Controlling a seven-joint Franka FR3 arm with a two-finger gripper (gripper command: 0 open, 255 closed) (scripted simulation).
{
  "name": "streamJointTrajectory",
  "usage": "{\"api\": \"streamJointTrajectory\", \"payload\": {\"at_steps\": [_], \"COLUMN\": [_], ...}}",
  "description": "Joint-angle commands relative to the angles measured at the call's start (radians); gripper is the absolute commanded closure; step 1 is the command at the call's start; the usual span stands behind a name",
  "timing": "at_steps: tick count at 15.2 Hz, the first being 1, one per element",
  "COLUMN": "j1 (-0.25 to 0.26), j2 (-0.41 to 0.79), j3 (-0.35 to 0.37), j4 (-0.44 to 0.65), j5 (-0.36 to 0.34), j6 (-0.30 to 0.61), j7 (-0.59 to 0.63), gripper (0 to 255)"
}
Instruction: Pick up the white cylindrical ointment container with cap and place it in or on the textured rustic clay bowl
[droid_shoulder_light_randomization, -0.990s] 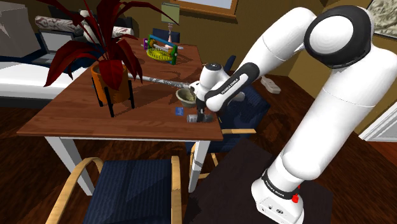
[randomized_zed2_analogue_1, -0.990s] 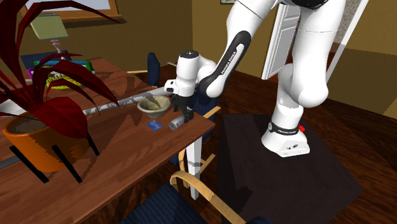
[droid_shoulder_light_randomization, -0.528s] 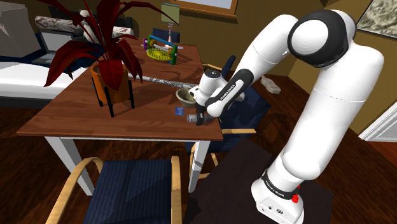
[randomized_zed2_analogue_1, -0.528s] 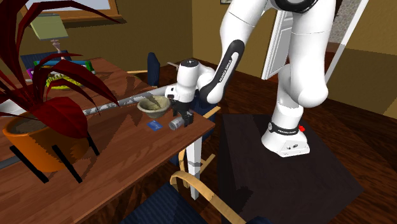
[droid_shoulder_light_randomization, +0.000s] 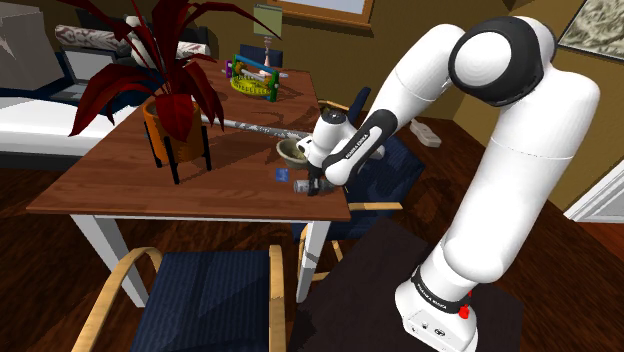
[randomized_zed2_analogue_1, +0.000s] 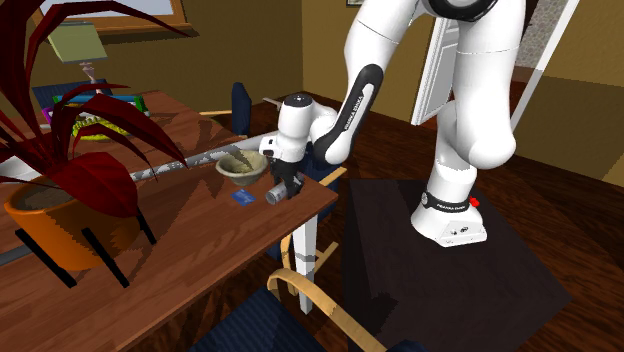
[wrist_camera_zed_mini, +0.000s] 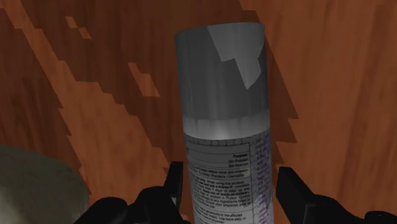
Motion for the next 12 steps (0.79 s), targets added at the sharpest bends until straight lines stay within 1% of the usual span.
{"api": "streamJointTrajectory", "payload": {"at_steps": [1, 9, 12], "j1": [0.0, -0.001, -0.01], "j2": [0.002, 0.002, -0.043], "j3": [-0.001, -0.001, 0.015], "j4": [0.001, 0.001, -0.004], "j5": [0.0, 0.0, 0.032], "j6": [0.001, 0.001, -0.039], "j7": [0.0, 0.0, -0.031], "gripper": [255, 255, 255]}}
